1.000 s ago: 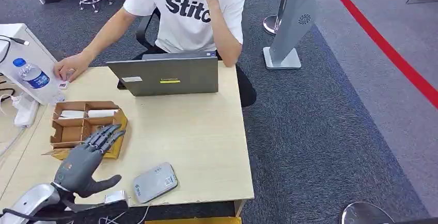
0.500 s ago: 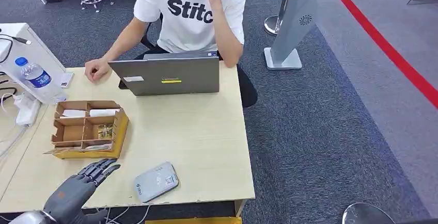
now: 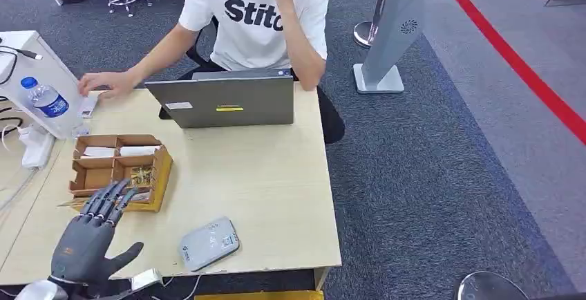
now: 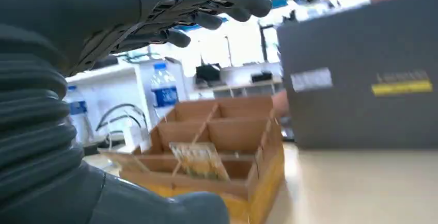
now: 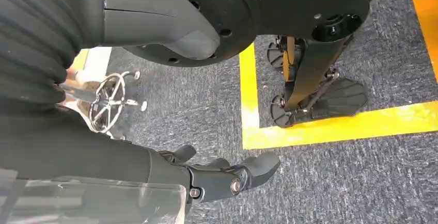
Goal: Pass the card to the sensor for recognition and then transmit it.
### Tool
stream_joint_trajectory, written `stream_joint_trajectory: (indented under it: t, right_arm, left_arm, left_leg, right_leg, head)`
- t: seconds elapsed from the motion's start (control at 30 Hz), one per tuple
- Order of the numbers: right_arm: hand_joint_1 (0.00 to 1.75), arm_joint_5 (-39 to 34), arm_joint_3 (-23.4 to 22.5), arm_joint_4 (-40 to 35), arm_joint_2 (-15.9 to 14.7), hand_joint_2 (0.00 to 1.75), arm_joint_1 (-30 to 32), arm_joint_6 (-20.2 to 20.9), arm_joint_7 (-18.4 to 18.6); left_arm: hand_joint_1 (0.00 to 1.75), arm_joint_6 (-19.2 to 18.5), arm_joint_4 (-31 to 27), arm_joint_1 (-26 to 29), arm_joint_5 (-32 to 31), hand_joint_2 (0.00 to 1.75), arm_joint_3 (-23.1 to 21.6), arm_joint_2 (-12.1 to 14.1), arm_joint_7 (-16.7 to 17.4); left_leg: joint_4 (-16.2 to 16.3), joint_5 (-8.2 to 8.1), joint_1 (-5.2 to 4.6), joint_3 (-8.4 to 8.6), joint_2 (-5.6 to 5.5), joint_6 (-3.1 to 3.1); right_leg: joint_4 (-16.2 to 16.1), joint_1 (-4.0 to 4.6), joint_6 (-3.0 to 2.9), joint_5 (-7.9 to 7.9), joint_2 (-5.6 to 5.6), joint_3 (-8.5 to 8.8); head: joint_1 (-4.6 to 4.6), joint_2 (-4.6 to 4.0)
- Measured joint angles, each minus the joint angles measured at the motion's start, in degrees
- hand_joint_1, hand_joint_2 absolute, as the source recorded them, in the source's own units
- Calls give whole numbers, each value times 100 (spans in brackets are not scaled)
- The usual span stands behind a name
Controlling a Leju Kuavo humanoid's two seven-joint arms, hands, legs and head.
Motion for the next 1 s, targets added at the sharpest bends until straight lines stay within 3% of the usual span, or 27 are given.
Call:
stream_joint_trajectory:
  t: [0.1, 0.27, 0.63, 0.7, 0.83, 1.0]
  right_arm:
    - [0, 52, 7, 0, 7, 175, -2, -39, -4]
    - [0, 52, 7, 0, 9, 175, -4, -41, -2]
    - [0, 52, 9, 0, 9, 175, -3, -48, -4]
    - [0, 55, 9, 0, 11, 175, -3, -46, -11]
    - [0, 92, 9, 0, 11, 175, -7, -15, -28]
    - [0, 140, 9, 0, 11, 175, -10, 26, 0]
  left_arm:
    - [0, 377, 185, -100, -207, 175, 214, -304, -152]
    - [0, 454, 360, -278, -336, 175, 358, -620, -210]
    - [0, 441, 502, -365, -362, 175, 428, -830, -212]
    - [0, 183, 524, -384, -413, 175, 430, -834, -77]
    - [0, -895, 761, -485, -537, 175, 430, -707, 328]
    - [0, -1067, 1168, -550, -341, 175, 550, -522, 416]
  left_leg:
    - [0, 1, -2, 2, 0, 1]
    - [0, 1, -1, 2, 0, 1]
    - [0, 0, -1, 1, 0, 1]
    - [0, 0, -2, 1, -1, 1]
    - [0, 1, -1, 2, 3, 1]
    - [-1, 1, 0, 4, 1, 0]
  right_leg:
    - [0, -1, 0, 0, 0, 0]
    - [1, -1, 0, 0, 0, 0]
    - [1, -1, 0, -1, 1, -1]
    - [1, -1, 0, -1, 0, -1]
    - [2, -1, -1, 0, 2, -1]
    - [4, 0, -1, 0, 3, -1]
  head:
    - [-2, 0]
    - [-2, 0]
    - [-2, 0]
    - [-2, 0]
    - [0, 0]
    - [-2, 2]
